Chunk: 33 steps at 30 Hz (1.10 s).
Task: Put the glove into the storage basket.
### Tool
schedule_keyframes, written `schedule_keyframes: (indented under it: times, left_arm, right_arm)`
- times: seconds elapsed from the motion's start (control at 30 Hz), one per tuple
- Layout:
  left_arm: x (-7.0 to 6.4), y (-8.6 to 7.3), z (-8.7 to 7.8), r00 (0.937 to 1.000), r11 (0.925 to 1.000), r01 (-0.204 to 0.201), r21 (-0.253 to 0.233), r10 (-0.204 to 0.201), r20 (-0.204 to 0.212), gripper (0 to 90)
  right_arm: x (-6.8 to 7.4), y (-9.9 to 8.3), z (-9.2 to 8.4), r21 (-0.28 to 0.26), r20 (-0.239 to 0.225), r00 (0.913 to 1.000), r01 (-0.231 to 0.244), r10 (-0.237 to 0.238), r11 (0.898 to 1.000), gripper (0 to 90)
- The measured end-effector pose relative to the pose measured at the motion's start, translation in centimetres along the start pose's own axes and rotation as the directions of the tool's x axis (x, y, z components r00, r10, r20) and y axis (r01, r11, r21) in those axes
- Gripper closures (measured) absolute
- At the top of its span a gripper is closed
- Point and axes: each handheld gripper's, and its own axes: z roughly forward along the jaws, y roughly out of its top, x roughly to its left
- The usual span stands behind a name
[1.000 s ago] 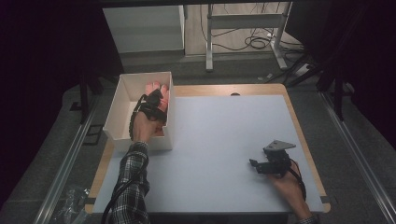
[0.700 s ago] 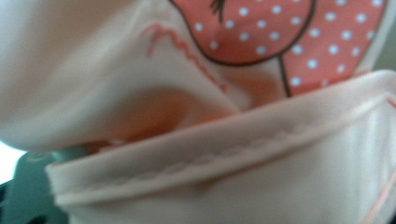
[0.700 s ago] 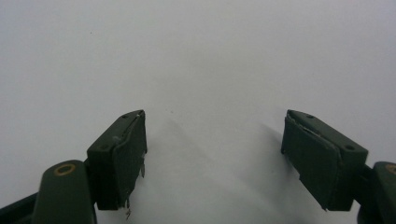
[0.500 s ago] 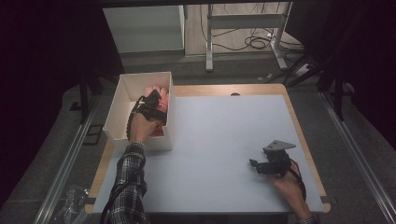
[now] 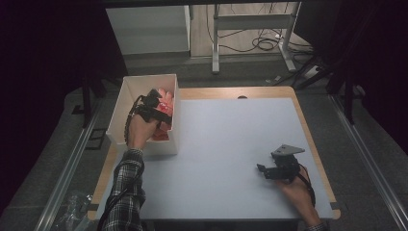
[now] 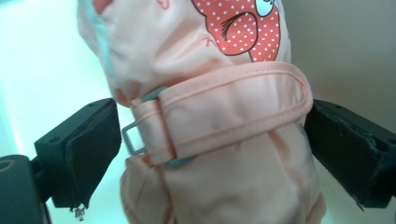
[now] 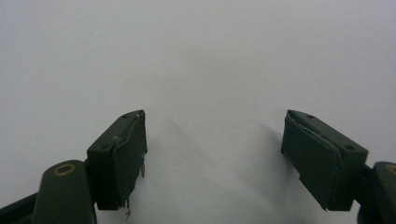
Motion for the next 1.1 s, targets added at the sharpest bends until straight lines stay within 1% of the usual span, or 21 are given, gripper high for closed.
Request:
schedule_keyframes:
  times: [0.07,0.1,0.13,0.2,0.27,0.43,0.5,0.63,0.73,0.77,0.8,0.87,0.93,1.0,1.03,1.1]
  left_arm:
    - [0.0,-0.2,-0.3,0.9999,1.0,-0.003,-0.009,0.003,-0.014,5.3]
    - [0.0,-0.2,-0.3,0.9999,1.0,-0.003,-0.009,0.003,-0.014,5.2]
    - [-0.1,-0.3,-0.6,0.9996,0.9998,-0.009,-0.016,0.009,-0.026,5.1]
    - [-0.1,-0.4,-0.9,0.9995,0.9996,-0.008,-0.029,0.007,-0.032,4.9]
    - [0.0,-0.5,-1.3,0.9993,0.9989,-0.019,-0.044,0.018,-0.031,4.4]
    - [0.3,-1.0,-2.4,0.9998,0.9967,-0.02,-0.078,0.02,0.005,2.9]
    - [0.3,-1.2,-2.7,0.9997,0.9954,-0.024,-0.093,0.024,-0.001,1.0]
    - [0.3,-1.4,-3.2,0.9996,0.9939,-0.029,-0.107,0.028,-0.009,0.5]
    - [0.3,-1.8,-3.8,0.9992,0.9898,-0.039,-0.137,0.039,-0.001,0.5]
    - [0.3,-1.8,-3.8,0.9992,0.9898,-0.039,-0.137,0.039,-0.001,0.5]
    - [0.3,-2.0,-4.0,0.9989,0.9879,-0.045,-0.149,0.046,0.003,0.6]
    - [0.2,-2.2,-4.2,0.9983,0.9861,-0.057,-0.156,0.058,0.001,0.8]
    - [0.2,-2.4,-4.3,0.9976,0.9842,-0.066,-0.165,0.068,0.008,1.1]
    - [0.2,-2.5,-4.4,0.9972,0.9817,-0.069,-0.178,0.073,0.017,1.0]
    - [0.2,-2.5,-4.4,0.9972,0.9817,-0.069,-0.178,0.073,0.017,1.0]
    - [0.2,-2.8,-4.6,0.9959,0.9773,-0.081,-0.196,0.087,0.022,0.8]
  right_arm:
    - [0.0,0.0,0.0,0.0,0.0,1.0,0.0,0.0,1.0,22.4]
    - [0.0,0.0,0.0,0.0,0.0,1.0,0.0,0.0,1.0,22.4]
    - [0.0,0.0,0.0,0.0,0.0,1.0,0.0,0.0,1.0,22.4]
    - [0.0,0.0,0.0,0.0,0.0,1.0,0.0,0.0,1.0,22.4]
    - [0.0,0.0,0.0,0.0,0.0,1.0,0.0,0.0,1.0,22.4]
    - [0.0,0.0,0.0,0.0,0.0,1.0,0.0,0.0,1.0,22.4]
    - [0.0,0.0,0.0,0.0,0.0,1.0,0.0,0.0,1.0,22.4]
    - [0.0,0.0,0.0,0.0,0.001,1.0,0.0,0.0,1.0,22.4]
    - [0.0,0.0,0.0,0.0,0.0,1.0,0.0,0.0,1.0,22.4]
    - [0.0,0.0,0.0,0.0,0.001,1.0,0.0,0.0,1.0,22.4]
    - [0.0,0.0,0.0,0.0,0.001,1.0,0.0,0.0,1.0,22.4]
    - [0.0,0.0,0.0,0.0,0.001,1.0,0.0,0.0,1.0,22.4]
    - [0.0,0.0,0.0,0.0,0.001,1.0,0.0,0.0,1.0,22.4]
    - [0.0,0.0,0.0,0.0,0.001,1.0,0.0,0.0,1.0,22.4]
    - [0.0,0.0,0.0,0.0,0.001,1.0,0.0,0.0,1.0,22.4]
    - [0.0,0.0,0.0,0.0,0.001,1.0,0.0,0.0,1.0,22.4]
